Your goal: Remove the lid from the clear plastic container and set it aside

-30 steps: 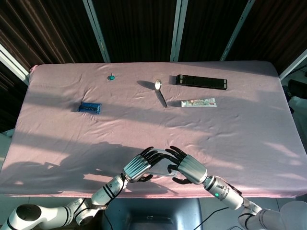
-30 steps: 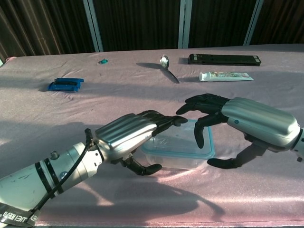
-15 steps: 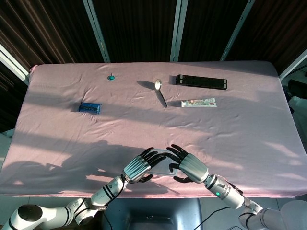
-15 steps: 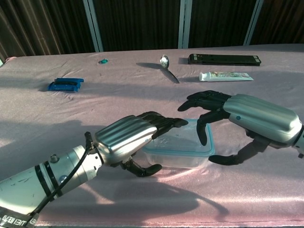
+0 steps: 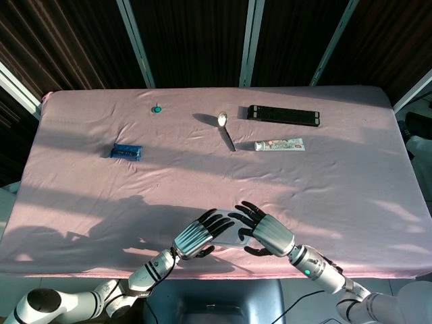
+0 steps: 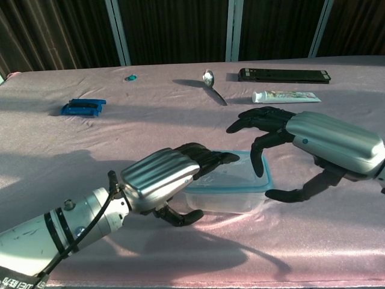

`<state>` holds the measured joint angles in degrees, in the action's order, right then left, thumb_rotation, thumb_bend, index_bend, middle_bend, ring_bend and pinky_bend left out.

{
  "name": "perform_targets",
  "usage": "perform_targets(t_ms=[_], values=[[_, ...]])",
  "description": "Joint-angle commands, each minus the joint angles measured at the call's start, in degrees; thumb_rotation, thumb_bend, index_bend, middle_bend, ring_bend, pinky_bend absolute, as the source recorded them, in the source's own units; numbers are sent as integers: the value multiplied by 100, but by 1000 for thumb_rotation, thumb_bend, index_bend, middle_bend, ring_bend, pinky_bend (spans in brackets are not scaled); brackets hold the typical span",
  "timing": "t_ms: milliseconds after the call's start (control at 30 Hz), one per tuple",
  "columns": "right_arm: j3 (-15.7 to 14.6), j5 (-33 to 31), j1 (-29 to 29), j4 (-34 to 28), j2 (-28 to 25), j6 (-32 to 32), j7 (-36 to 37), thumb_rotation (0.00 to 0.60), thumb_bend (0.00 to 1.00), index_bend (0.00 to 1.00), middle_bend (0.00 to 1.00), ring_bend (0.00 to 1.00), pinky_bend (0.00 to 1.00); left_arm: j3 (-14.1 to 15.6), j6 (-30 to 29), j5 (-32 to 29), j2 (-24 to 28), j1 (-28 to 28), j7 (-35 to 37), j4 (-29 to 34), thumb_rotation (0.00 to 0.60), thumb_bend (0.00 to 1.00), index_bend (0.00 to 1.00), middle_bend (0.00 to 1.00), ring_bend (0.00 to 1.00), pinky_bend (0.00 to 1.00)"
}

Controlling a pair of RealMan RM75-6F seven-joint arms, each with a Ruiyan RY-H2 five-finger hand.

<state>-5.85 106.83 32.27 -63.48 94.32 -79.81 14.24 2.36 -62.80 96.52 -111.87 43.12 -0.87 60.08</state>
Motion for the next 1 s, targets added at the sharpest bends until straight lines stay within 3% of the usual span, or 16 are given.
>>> perform_targets(t_ms=[33, 767, 867, 1000], values=[[15, -6, 4, -14, -11, -27, -11, 600, 401, 665, 251, 98, 144, 11, -2, 10, -8, -1, 1, -10, 600, 317, 0, 384, 300, 100], [192, -134, 163, 345, 290, -6, 39, 600, 415, 688, 270, 113, 176, 91, -158, 130, -1, -55, 54, -48, 600, 317, 0, 383, 299, 100], [177, -99, 188, 392, 360, -15, 21, 600, 446, 721, 297, 140, 184, 88, -207, 153, -5, -61, 76, -53, 600, 317, 0, 369, 283, 94], [177, -76, 189, 458, 456, -70, -50, 600, 570, 784, 346, 193, 216, 85, -284, 185, -4, -71, 139, -39, 600, 317, 0, 306, 197, 16]])
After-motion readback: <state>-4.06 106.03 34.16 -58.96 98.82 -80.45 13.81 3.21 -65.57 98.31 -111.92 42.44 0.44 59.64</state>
